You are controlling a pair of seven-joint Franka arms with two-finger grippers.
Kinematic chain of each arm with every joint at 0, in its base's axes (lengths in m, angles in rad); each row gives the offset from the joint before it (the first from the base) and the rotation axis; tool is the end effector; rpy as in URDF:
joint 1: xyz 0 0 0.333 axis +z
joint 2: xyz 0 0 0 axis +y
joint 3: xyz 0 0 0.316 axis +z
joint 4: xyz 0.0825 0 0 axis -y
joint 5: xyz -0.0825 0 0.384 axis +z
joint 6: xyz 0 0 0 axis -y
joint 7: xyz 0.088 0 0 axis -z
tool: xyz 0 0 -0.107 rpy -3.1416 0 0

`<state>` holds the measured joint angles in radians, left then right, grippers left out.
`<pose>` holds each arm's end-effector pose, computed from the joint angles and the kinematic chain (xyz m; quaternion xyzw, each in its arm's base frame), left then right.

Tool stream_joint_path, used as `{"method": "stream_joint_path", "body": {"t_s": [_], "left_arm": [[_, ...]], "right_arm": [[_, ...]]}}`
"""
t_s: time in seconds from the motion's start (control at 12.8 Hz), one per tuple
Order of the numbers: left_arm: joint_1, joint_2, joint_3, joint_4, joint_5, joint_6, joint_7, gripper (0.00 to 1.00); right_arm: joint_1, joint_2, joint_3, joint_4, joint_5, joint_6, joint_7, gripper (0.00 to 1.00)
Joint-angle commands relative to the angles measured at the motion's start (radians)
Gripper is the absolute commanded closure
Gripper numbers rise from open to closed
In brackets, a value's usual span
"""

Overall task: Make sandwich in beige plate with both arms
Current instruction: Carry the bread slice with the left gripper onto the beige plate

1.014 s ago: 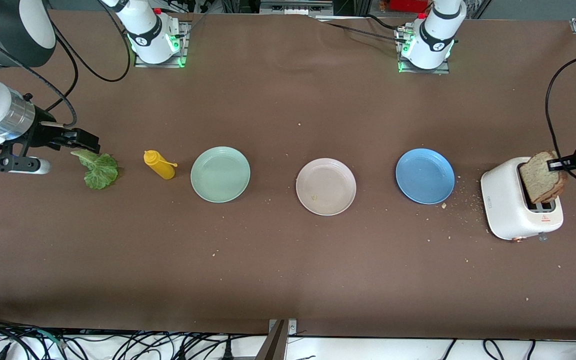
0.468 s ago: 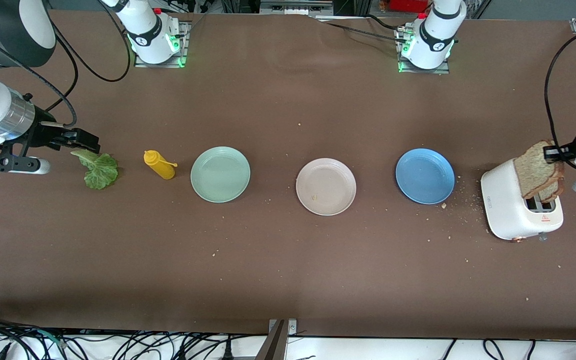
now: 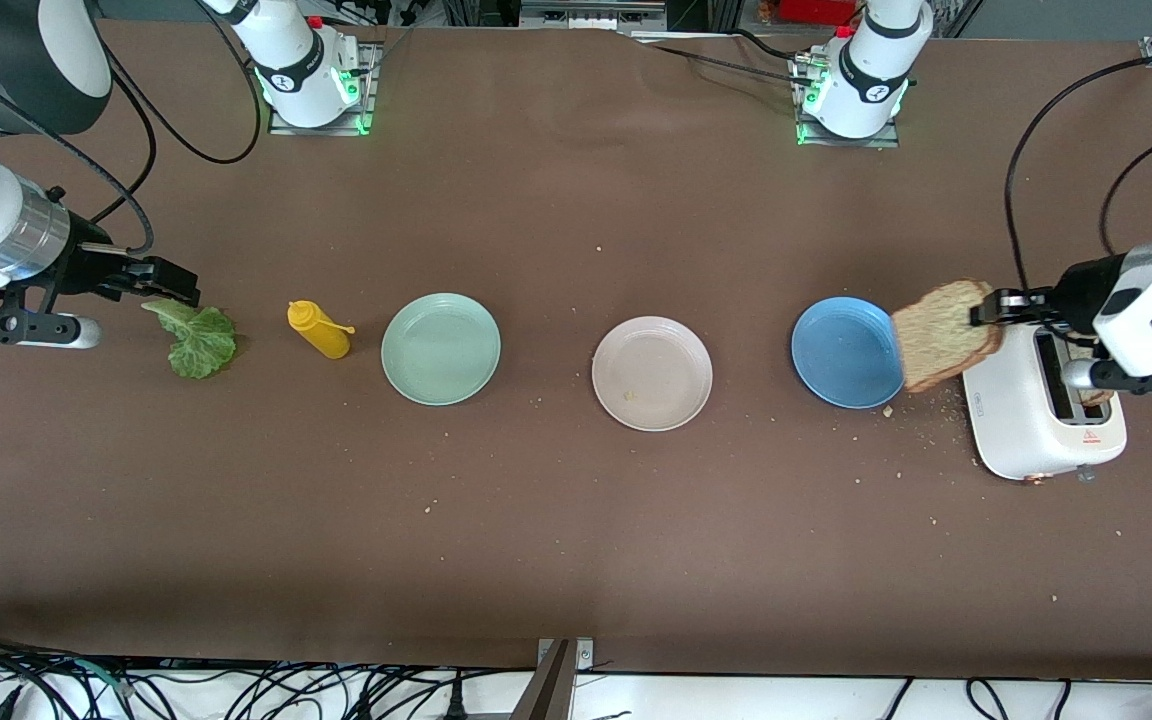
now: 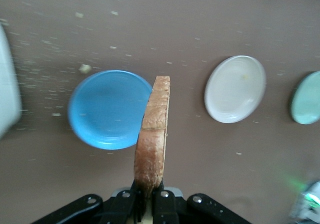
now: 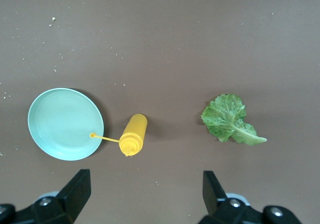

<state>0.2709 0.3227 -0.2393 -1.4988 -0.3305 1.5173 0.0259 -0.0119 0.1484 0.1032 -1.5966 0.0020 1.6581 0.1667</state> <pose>0.6237 0.0016 0.4763 0.9686 0.0186 -0.1387 0.2053 0.5969 0.0511 0.5342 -0.9983 0.0380 0.0438 0.0030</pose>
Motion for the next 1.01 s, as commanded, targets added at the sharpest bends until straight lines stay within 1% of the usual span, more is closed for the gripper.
{"method": "stream_joint_path", "body": {"t_s": [0.0,0.16,0.31,0.39,0.55,0.78,0.94], "left_arm": [[-0.027,0.09,0.003,0.017,-0.154,0.018,0.022,1.0],[-0.08,0.134,0.003,0.015,-0.24,0.059,0.02,1.0],[-0.128,0.18,0.002,0.006,-0.263,0.105,0.022,1.0],[-0.145,0.217,0.002,0.011,-0.3,0.106,0.022,1.0],[-0.162,0.281,0.002,0.008,-0.43,0.098,0.029,1.0],[-0.191,0.36,0.003,0.009,-0.516,0.131,0.063,1.0],[-0.223,0.384,0.003,0.011,-0.532,0.171,0.065,1.0]], "right_arm": [[-0.008,-0.004,0.006,-0.003,-0.011,0.006,-0.009,0.01],[-0.008,-0.003,0.006,-0.003,-0.01,0.006,-0.009,0.0],[-0.008,-0.003,0.006,-0.003,-0.011,0.006,-0.009,0.0],[-0.008,-0.003,0.006,-0.003,-0.011,0.006,-0.009,0.0],[-0.008,-0.001,0.006,-0.003,-0.011,0.006,-0.009,0.0],[-0.006,-0.001,0.006,-0.003,-0.011,0.006,-0.009,0.0],[-0.008,-0.001,0.006,-0.003,-0.011,0.006,-0.009,0.01]]}}
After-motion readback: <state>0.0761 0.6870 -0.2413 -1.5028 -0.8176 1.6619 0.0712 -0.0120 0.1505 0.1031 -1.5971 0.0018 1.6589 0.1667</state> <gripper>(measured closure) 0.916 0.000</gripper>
